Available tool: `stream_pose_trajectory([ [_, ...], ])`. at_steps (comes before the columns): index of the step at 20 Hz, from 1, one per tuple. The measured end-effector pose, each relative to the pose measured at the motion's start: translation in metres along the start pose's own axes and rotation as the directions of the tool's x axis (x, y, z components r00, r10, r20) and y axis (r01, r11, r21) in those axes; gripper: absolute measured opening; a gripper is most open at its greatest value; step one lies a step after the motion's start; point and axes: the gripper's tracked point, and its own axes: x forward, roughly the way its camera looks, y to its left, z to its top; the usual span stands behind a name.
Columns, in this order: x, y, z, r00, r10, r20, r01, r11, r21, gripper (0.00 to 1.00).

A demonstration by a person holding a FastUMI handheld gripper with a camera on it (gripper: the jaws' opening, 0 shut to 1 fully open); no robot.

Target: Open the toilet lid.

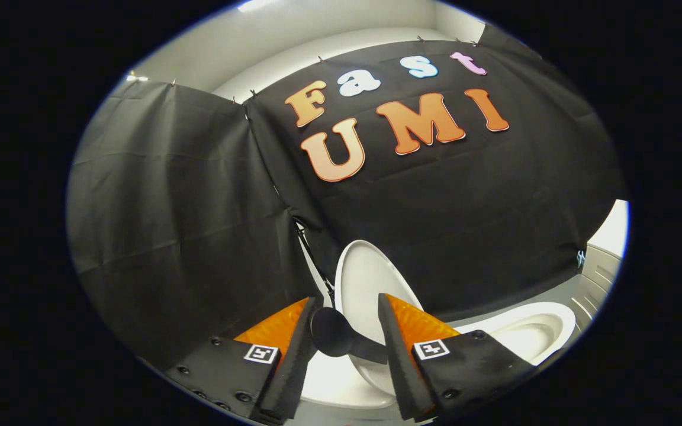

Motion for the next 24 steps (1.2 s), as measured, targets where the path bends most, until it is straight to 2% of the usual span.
stream_pose_trajectory([
  [7,-0.017,-0.011,0.028,0.999,0.044,0.015,-0.044,0.999,-0.025,0.83],
  [11,-0.038,-0.023,0.066,0.995,0.065,0.073,-0.060,0.996,-0.067,0.81],
  [17,-0.072,-0.090,0.125,0.991,0.011,0.131,-0.003,0.998,-0.064,0.79],
  [24,-0.124,-0.202,0.187,0.976,-0.118,0.184,0.149,0.974,-0.170,0.79],
])
